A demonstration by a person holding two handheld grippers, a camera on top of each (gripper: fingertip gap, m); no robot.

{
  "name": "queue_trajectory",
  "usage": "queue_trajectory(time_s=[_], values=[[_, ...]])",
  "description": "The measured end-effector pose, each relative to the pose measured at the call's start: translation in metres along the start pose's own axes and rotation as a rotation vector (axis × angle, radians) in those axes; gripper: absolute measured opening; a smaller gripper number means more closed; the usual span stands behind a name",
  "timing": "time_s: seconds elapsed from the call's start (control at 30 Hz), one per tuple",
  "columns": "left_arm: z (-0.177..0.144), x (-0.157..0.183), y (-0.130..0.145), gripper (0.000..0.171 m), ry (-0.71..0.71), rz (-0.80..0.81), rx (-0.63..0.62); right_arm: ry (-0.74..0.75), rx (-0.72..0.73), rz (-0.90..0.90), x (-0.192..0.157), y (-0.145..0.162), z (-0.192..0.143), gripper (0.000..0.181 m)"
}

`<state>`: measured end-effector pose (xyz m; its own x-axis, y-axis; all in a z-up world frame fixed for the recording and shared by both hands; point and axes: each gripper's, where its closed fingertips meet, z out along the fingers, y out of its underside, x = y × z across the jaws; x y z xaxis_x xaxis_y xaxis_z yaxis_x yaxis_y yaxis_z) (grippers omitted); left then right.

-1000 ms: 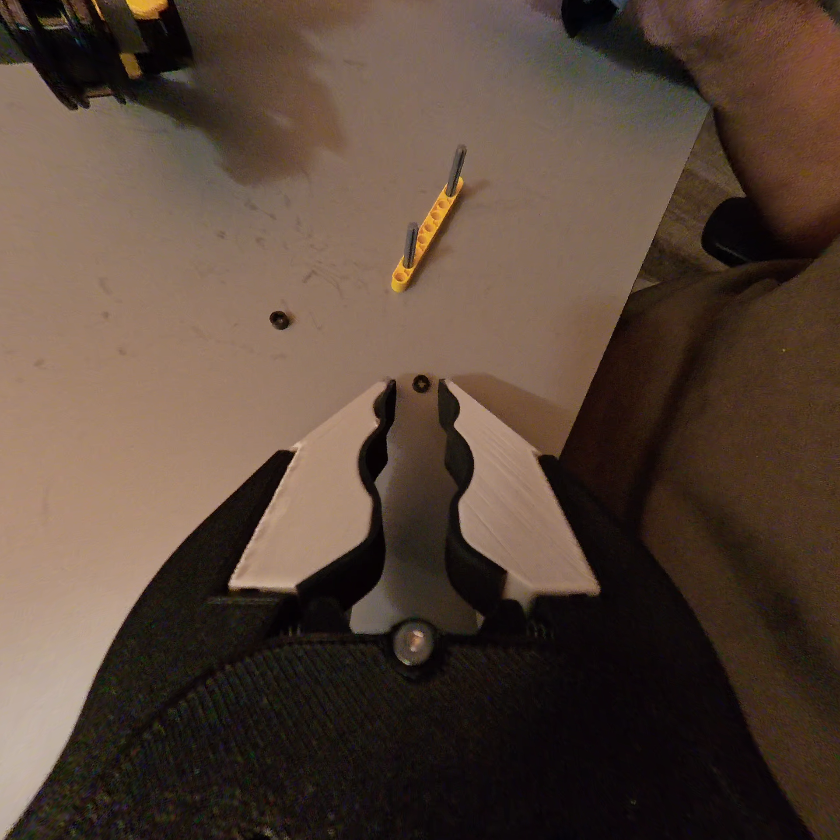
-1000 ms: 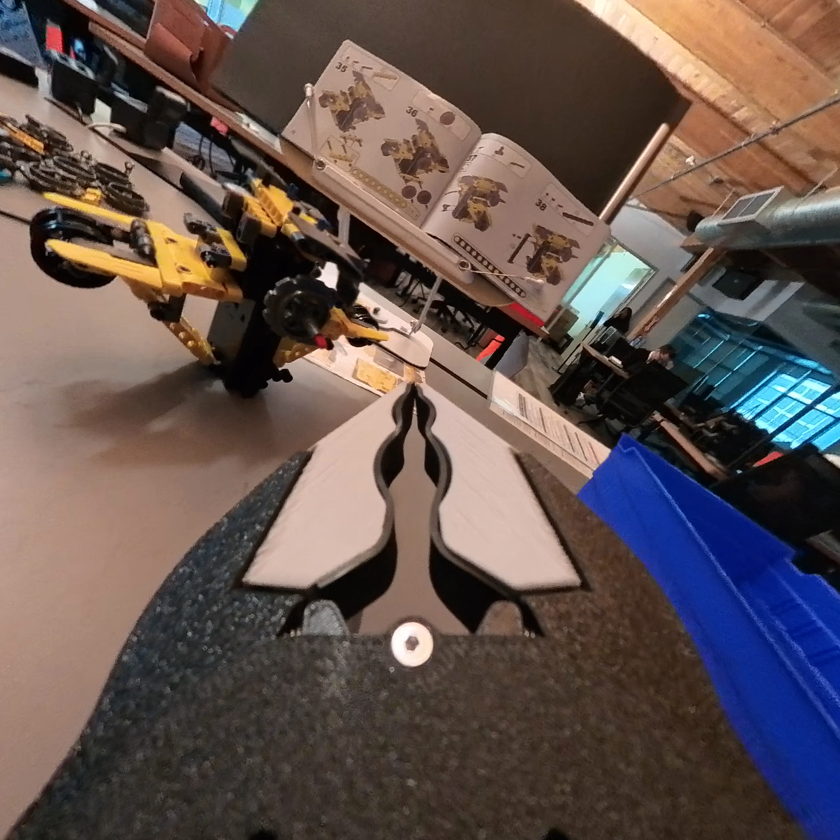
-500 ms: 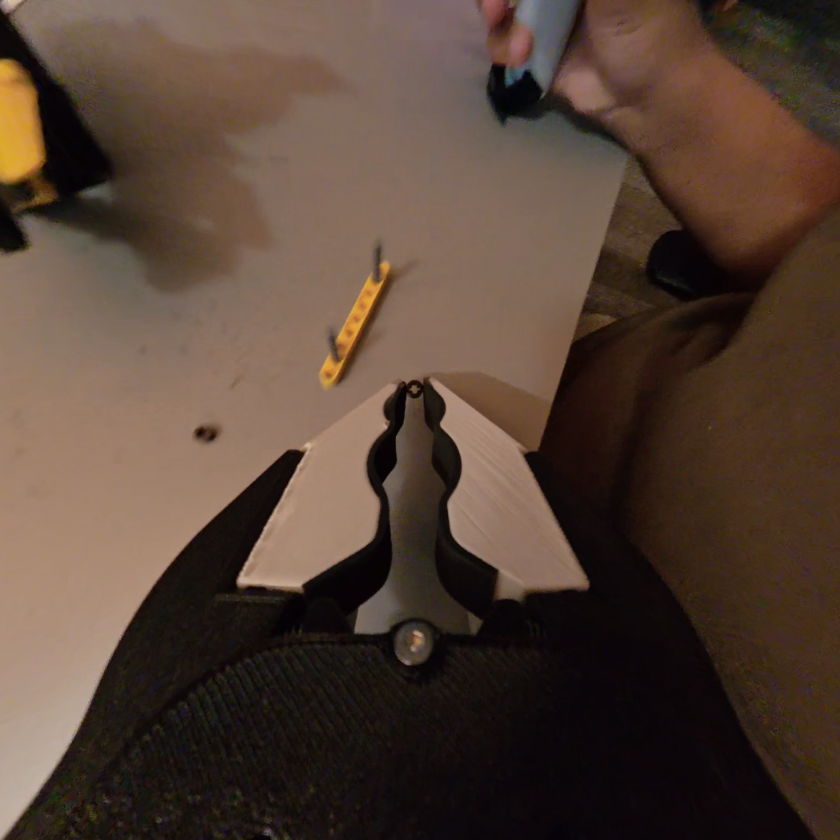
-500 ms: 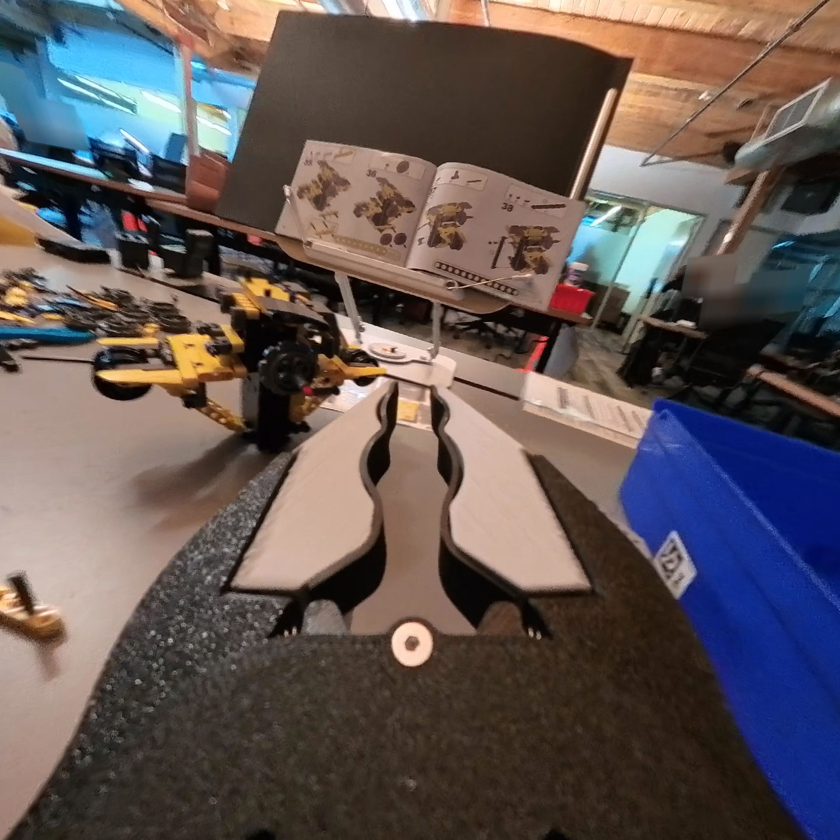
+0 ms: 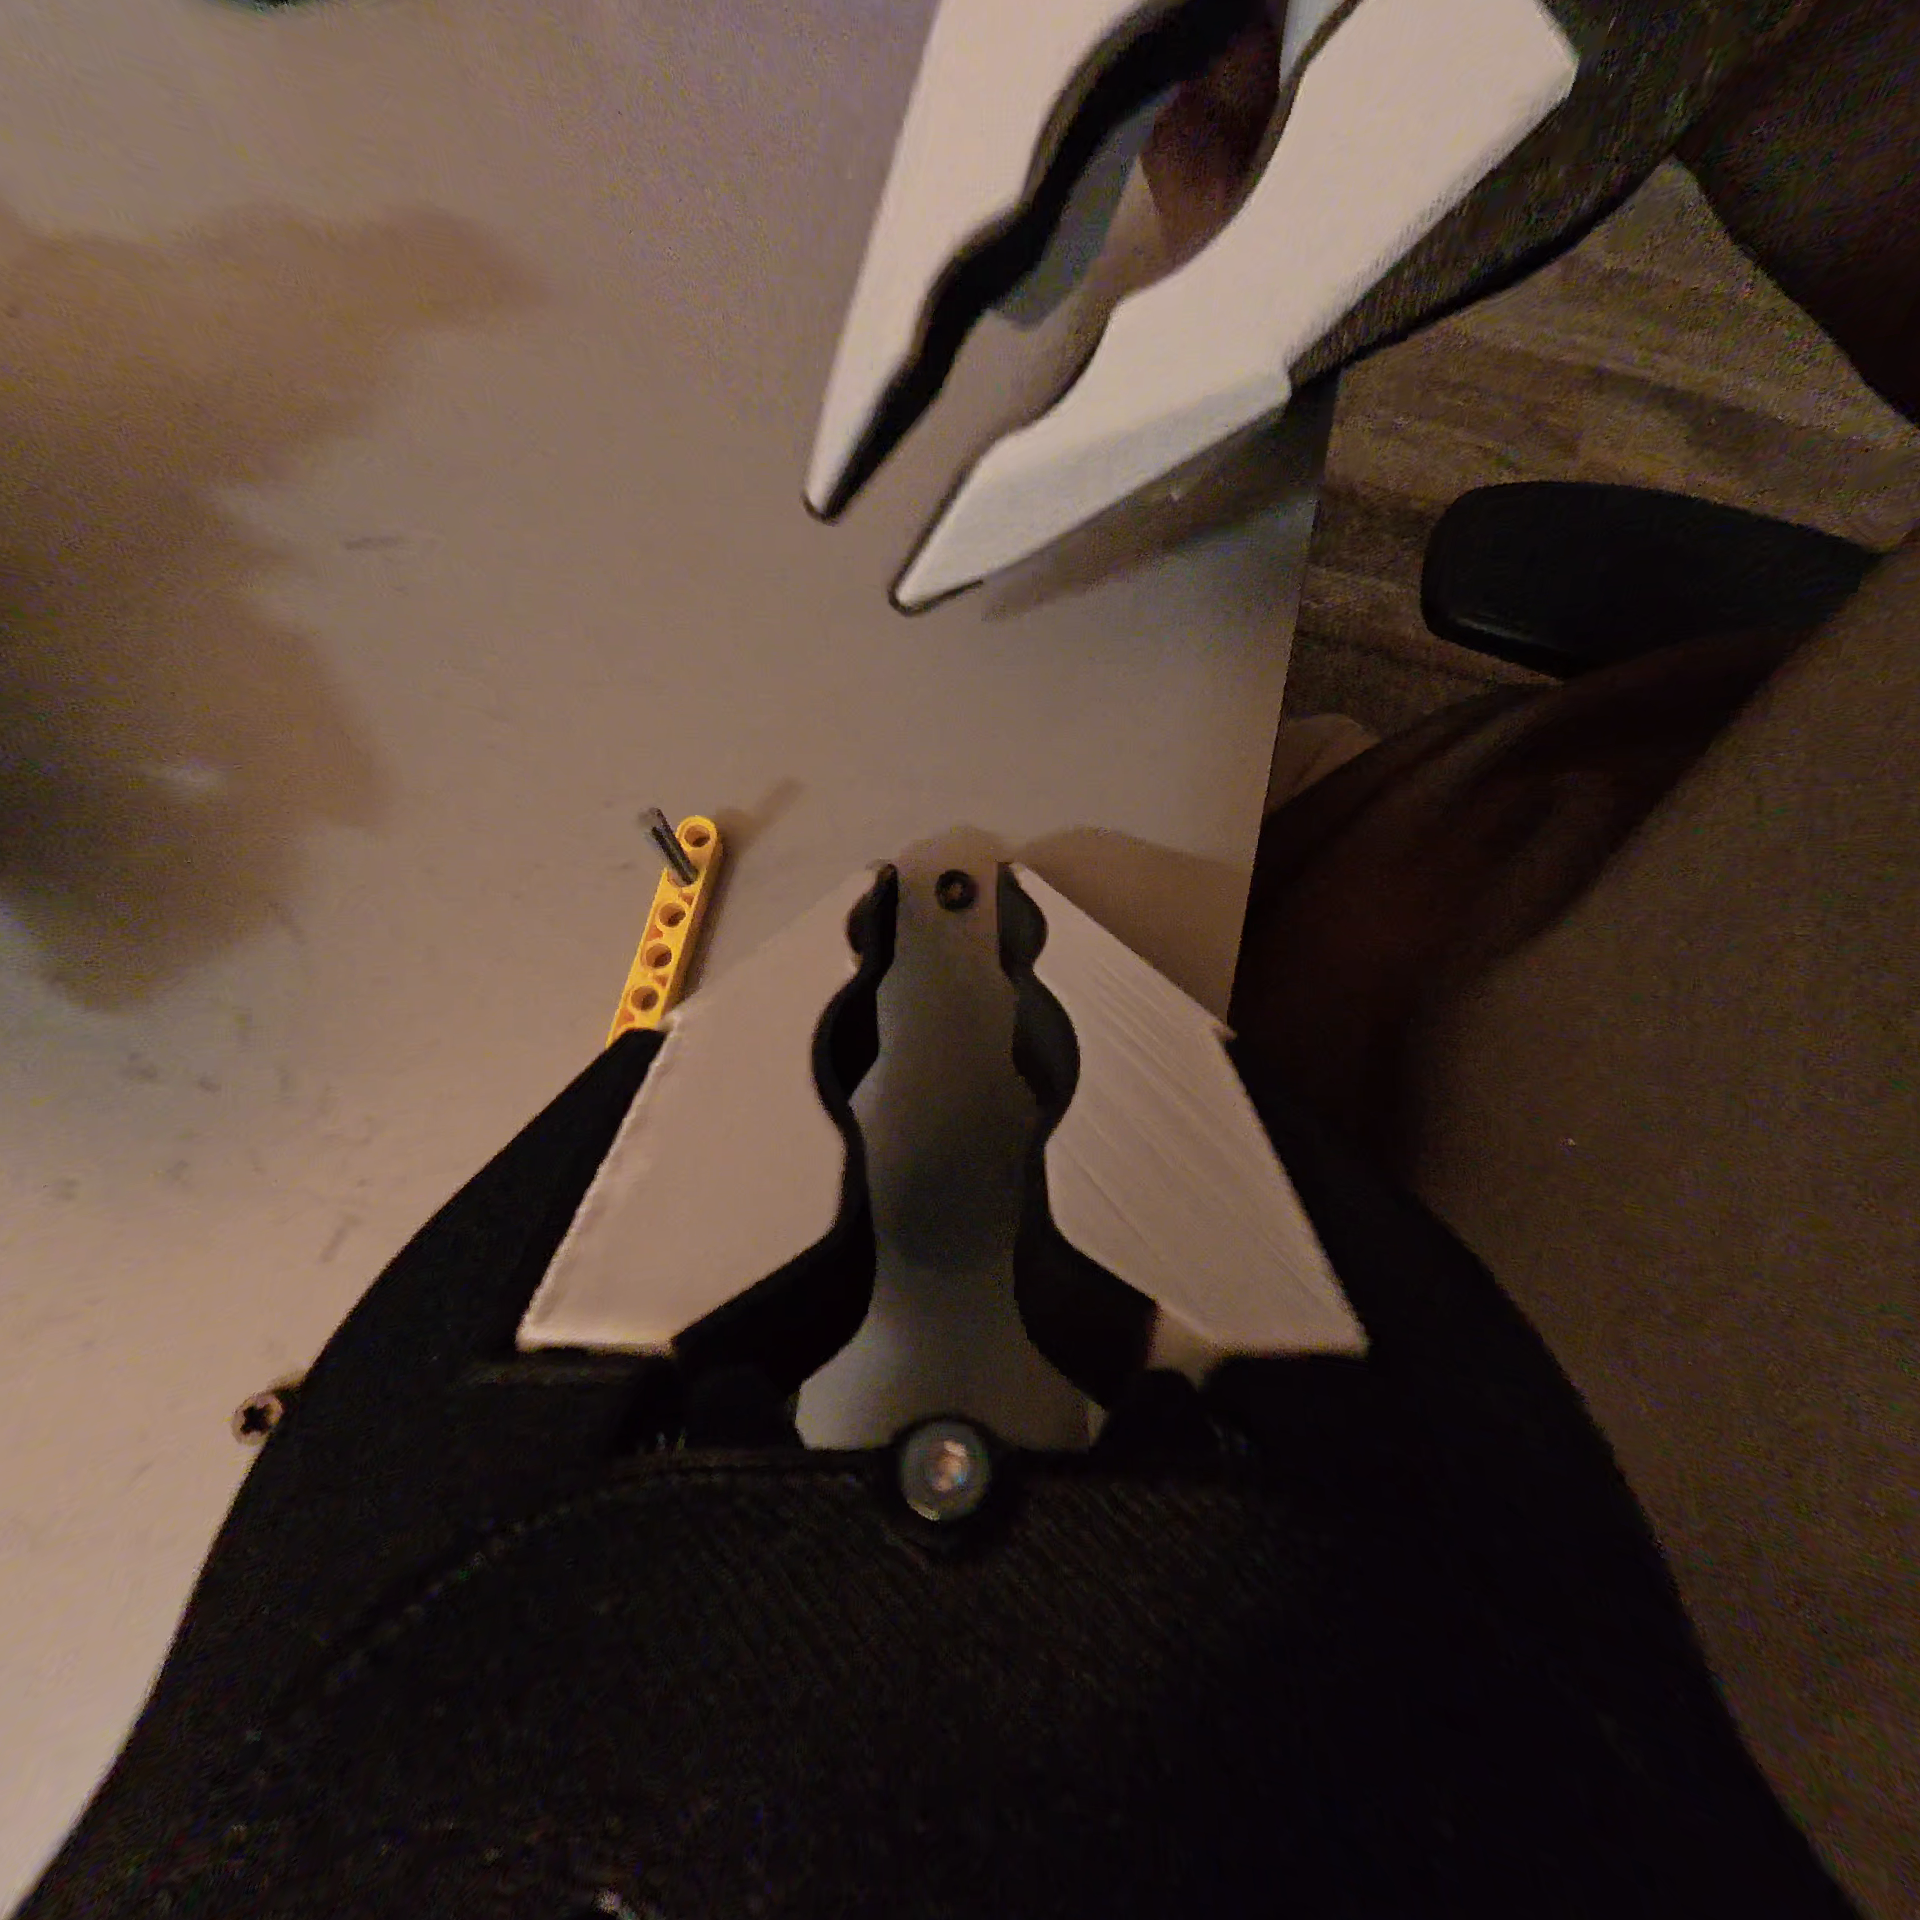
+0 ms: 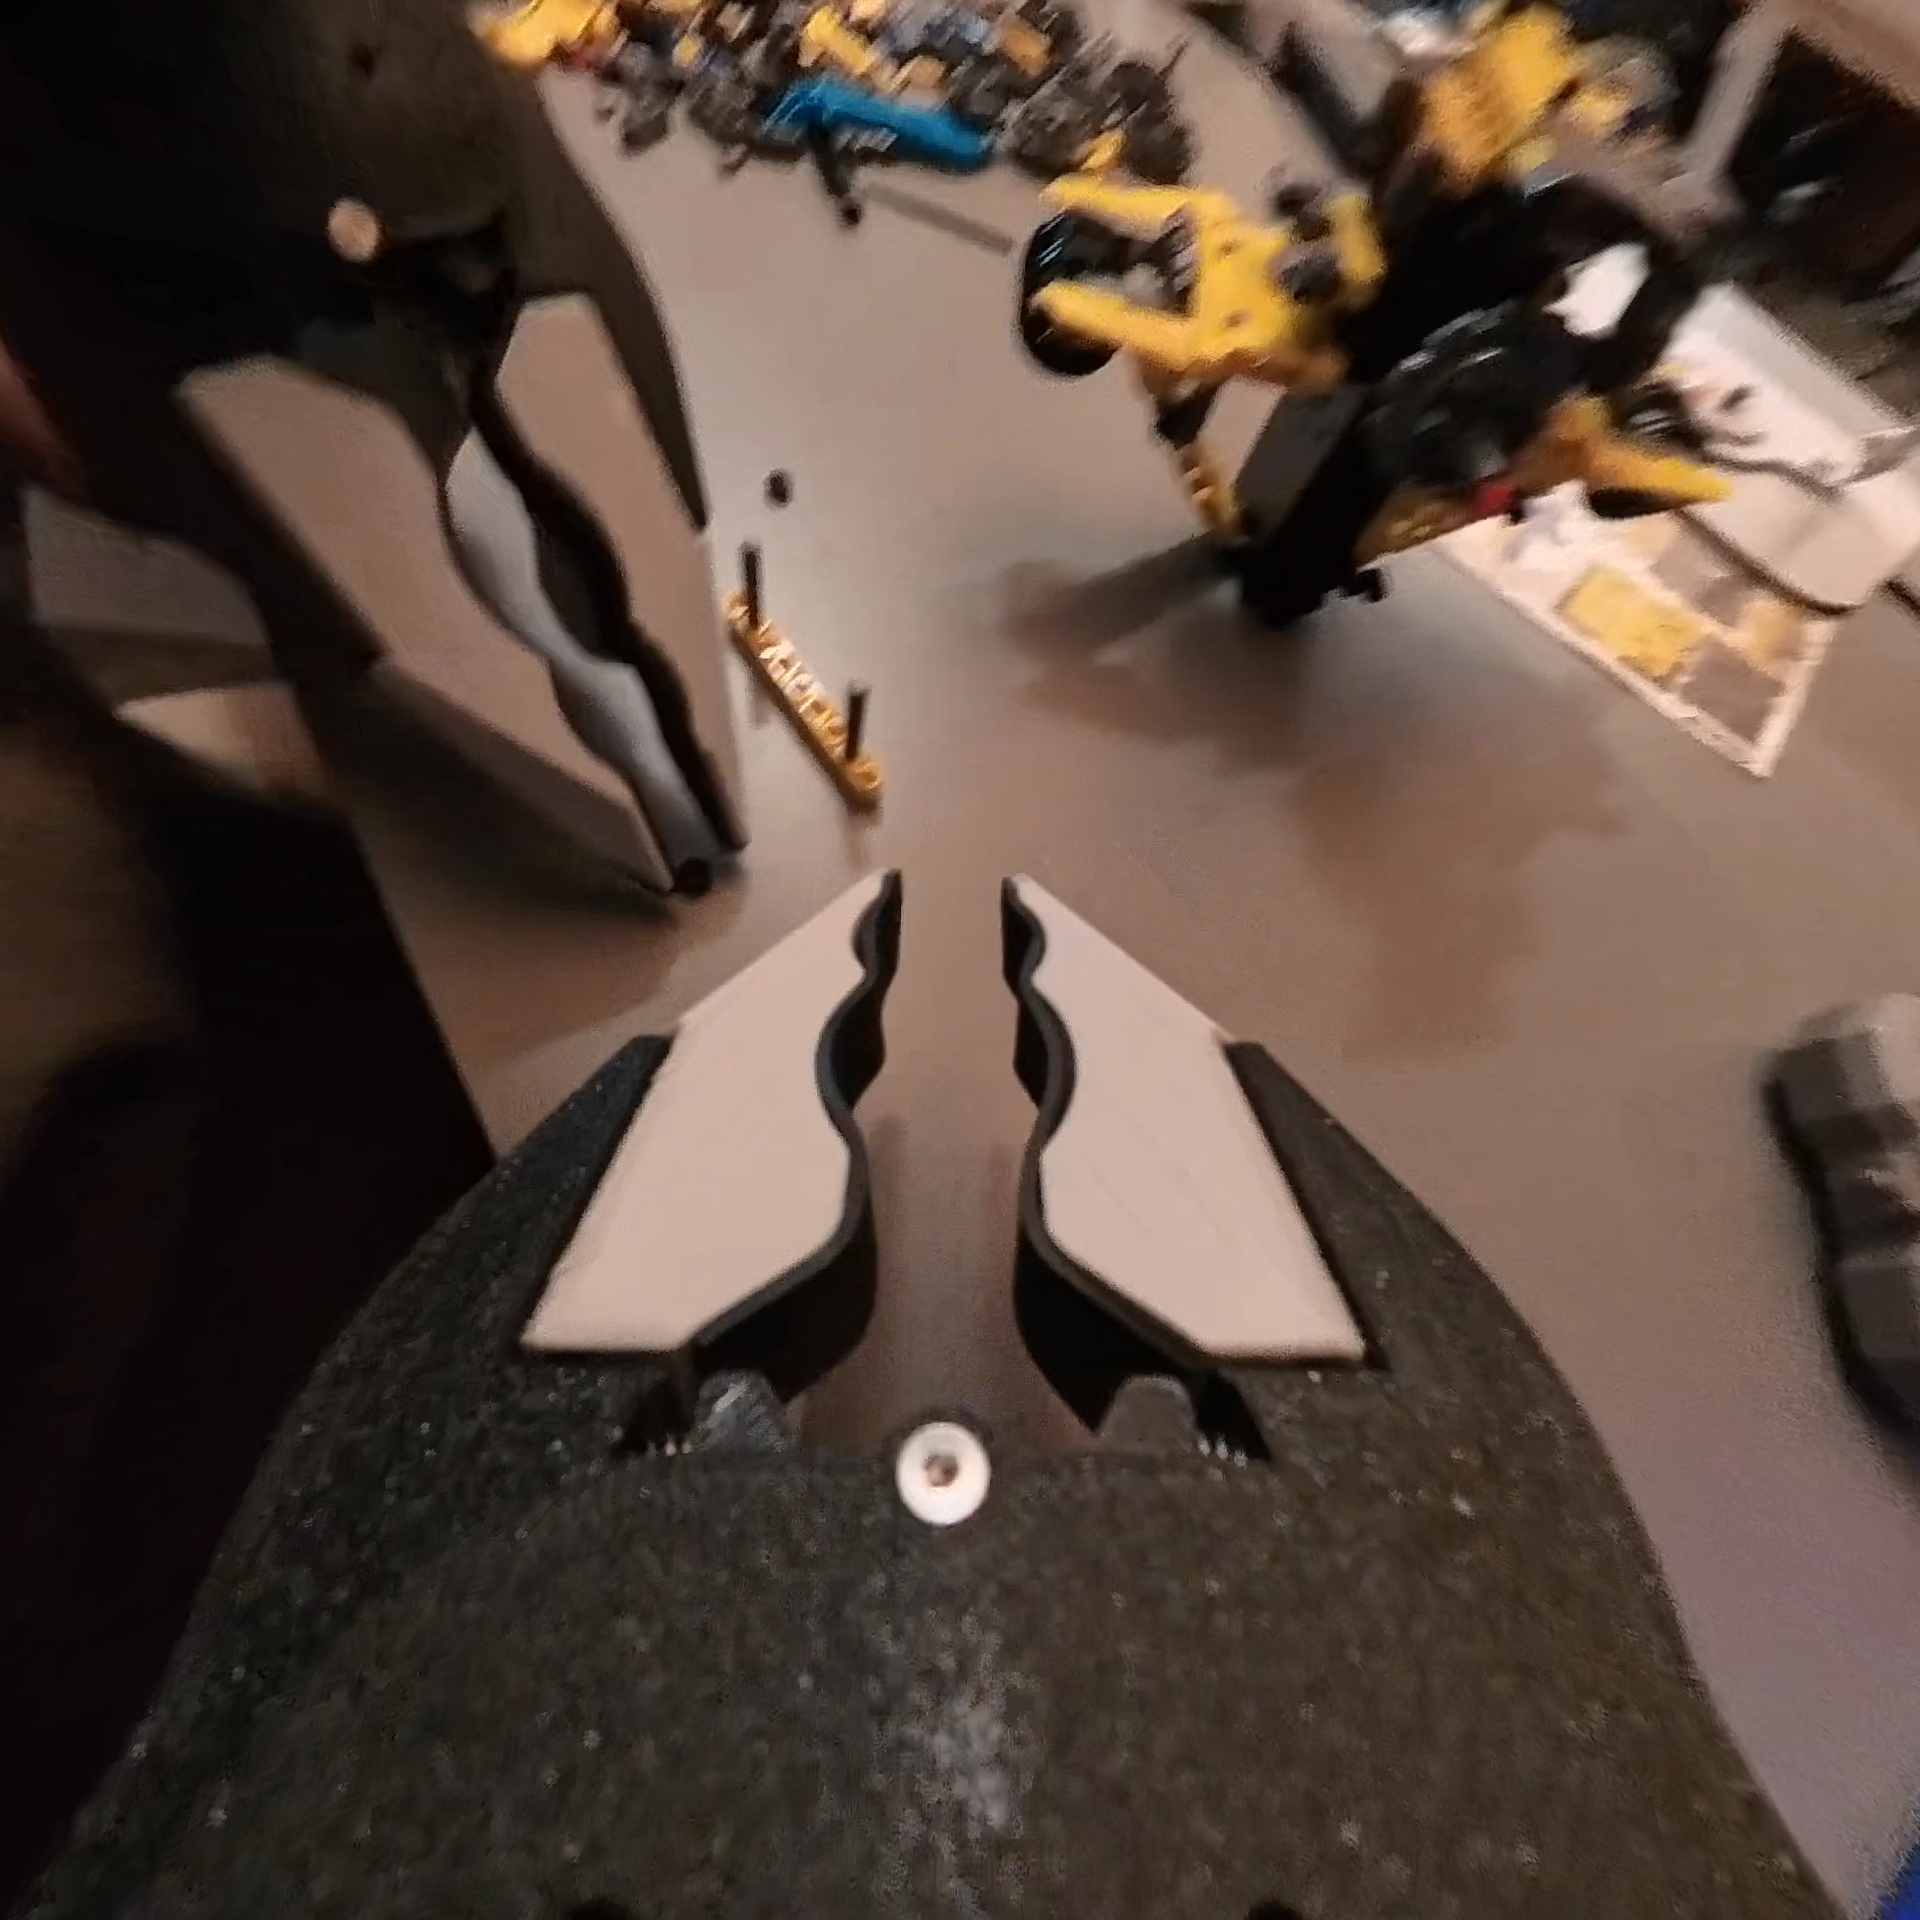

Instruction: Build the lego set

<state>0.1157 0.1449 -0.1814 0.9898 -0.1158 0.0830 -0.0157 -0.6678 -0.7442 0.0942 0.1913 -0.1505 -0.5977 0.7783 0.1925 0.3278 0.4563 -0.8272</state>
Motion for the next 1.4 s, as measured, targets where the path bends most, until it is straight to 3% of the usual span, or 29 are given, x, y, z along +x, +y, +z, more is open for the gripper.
queue_trajectory(time_s=[0.17,0.33,0.63,0.93,1.17,1.4], values=[[-0.022,0.000,-0.003,0.014,-0.013,-0.014,0.082,-0.195,-0.031,-0.040,-0.028,0.001,0.010,0.012],[-0.052,-0.020,-0.001,0.012,-0.116,-0.054,0.171,-0.349,-0.032,-0.086,-0.047,-0.003,0.019,0.003],[-0.067,-0.049,0.019,0.028,-0.169,-0.137,0.183,-0.496,-0.096,-0.146,-0.059,0.006,0.026,0.014],[-0.054,-0.056,0.018,0.034,-0.169,-0.113,0.131,-0.476,-0.119,-0.172,-0.054,0.007,0.034,0.006],[-0.050,-0.058,0.017,0.033,-0.142,-0.134,0.118,-0.332,0.032,-0.095,-0.015,-0.030,0.032,0.006],[-0.050,-0.058,0.016,0.029,-0.143,-0.122,0.123,-0.321,-0.001,-0.156,-0.011,-0.037,0.040,0.006]])
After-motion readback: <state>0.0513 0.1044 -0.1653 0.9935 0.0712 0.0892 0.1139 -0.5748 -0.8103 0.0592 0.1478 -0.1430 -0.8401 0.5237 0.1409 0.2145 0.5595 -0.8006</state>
